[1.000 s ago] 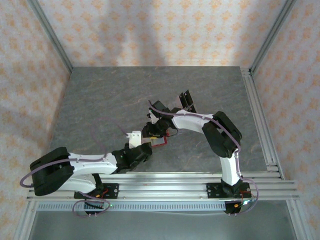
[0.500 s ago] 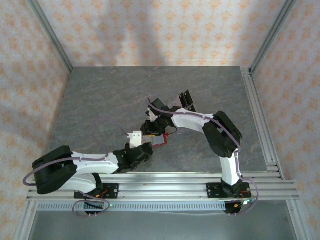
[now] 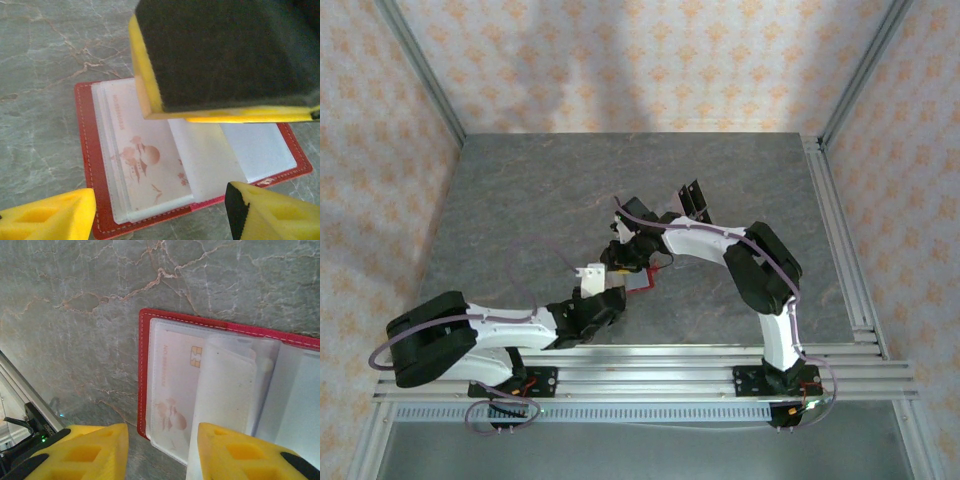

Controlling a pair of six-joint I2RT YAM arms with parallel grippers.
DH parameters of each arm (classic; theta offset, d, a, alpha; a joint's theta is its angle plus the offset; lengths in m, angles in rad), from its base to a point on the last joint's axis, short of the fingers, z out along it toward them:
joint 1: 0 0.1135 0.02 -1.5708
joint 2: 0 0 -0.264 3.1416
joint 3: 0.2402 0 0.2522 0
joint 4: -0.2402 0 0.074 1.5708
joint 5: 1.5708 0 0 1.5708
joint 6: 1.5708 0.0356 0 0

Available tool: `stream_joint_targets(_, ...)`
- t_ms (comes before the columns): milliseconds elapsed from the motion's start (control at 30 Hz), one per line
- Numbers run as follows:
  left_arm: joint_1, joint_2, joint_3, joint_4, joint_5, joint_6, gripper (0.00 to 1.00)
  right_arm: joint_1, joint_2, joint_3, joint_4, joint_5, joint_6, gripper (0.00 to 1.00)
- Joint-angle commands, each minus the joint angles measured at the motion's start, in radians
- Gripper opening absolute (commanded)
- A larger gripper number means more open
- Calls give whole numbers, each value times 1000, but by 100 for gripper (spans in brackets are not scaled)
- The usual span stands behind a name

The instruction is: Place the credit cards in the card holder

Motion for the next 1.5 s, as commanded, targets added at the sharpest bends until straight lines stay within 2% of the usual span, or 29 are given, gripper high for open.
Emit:
stream_joint_targets(0, -11, -16, -29, 54, -18, 21, 70, 9, 21, 27, -8, -3, 9, 41)
stream_joint_targets(300, -10, 47, 12, -9, -59, -5, 70, 9, 24, 34, -9, -5, 9, 41)
stream_joint_targets(500, -11, 59, 39, -73, -145, -65, 70, 9, 14, 40, -22, -4, 4, 41)
stream_joint_targets(700, -13, 10, 22, -105, -223, -132, 71, 9, -24, 63, -51, 3, -5, 41)
stream_joint_targets(1100, -12, -87, -27, -192, -276, -209, 72, -33, -156, 45, -54, 78, 8, 42)
stream_joint_targets(1300, -12, -150, -55, -241, -306, -234, 72, -69, -196, -60, 7, 137, 50, 42)
stream_joint_targets(1467, -12, -207, -71, -279, -308, -233, 72, -77, -175, -83, -48, 239, 35, 42)
